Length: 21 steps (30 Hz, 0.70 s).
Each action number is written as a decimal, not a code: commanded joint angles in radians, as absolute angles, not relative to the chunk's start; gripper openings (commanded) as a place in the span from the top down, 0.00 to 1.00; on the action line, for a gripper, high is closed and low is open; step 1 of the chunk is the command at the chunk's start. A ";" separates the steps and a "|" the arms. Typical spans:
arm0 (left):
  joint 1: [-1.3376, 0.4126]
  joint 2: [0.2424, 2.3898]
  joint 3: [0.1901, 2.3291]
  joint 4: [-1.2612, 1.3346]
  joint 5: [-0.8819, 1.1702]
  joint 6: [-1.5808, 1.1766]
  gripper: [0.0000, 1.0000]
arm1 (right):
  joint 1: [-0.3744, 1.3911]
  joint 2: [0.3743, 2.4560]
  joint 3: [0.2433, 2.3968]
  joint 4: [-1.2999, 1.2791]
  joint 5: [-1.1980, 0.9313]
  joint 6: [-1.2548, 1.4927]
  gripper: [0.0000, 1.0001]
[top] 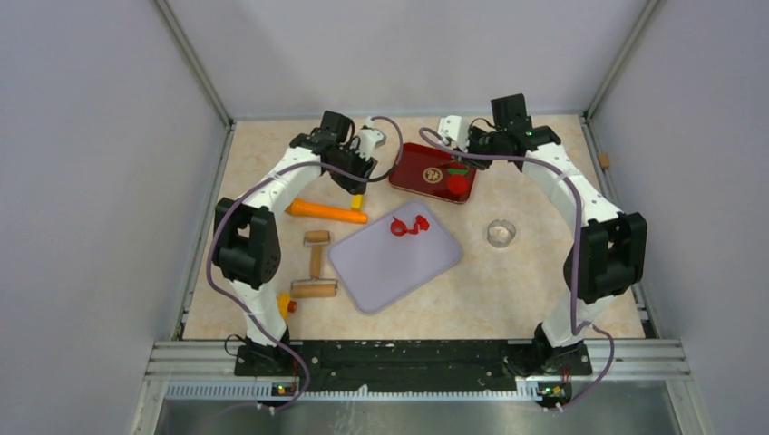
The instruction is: Roll out the dumpling wrappers from the dough
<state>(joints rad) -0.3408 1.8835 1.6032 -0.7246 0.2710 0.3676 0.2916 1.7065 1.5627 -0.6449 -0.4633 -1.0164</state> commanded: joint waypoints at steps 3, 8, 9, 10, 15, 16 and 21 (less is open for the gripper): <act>-0.341 1.825 1.593 -0.695 0.272 0.352 0.51 | 0.290 1.687 1.560 -0.544 -0.404 -1.195 1.00; -0.340 1.823 1.587 -0.693 0.271 0.351 0.51 | 0.290 1.721 1.559 -0.522 -0.400 -1.194 1.00; -0.339 1.822 1.585 -0.693 0.270 0.350 0.51 | 0.290 1.725 1.557 -0.517 -0.400 -1.191 1.00; -0.339 1.821 1.584 -0.692 0.270 0.351 0.51 | 0.290 1.728 1.548 -0.508 -0.398 -1.191 1.00; -0.337 1.818 1.578 -0.691 0.268 0.351 0.51 | 0.290 1.737 1.513 -0.475 -0.387 -1.194 1.00; -0.337 1.818 1.577 -0.690 0.268 0.351 0.51 | 0.291 1.740 1.512 -0.476 -0.388 -1.189 1.00; -0.336 1.818 1.577 -0.689 0.268 0.349 0.51 | 0.290 1.740 1.496 -0.483 -0.392 -1.183 1.00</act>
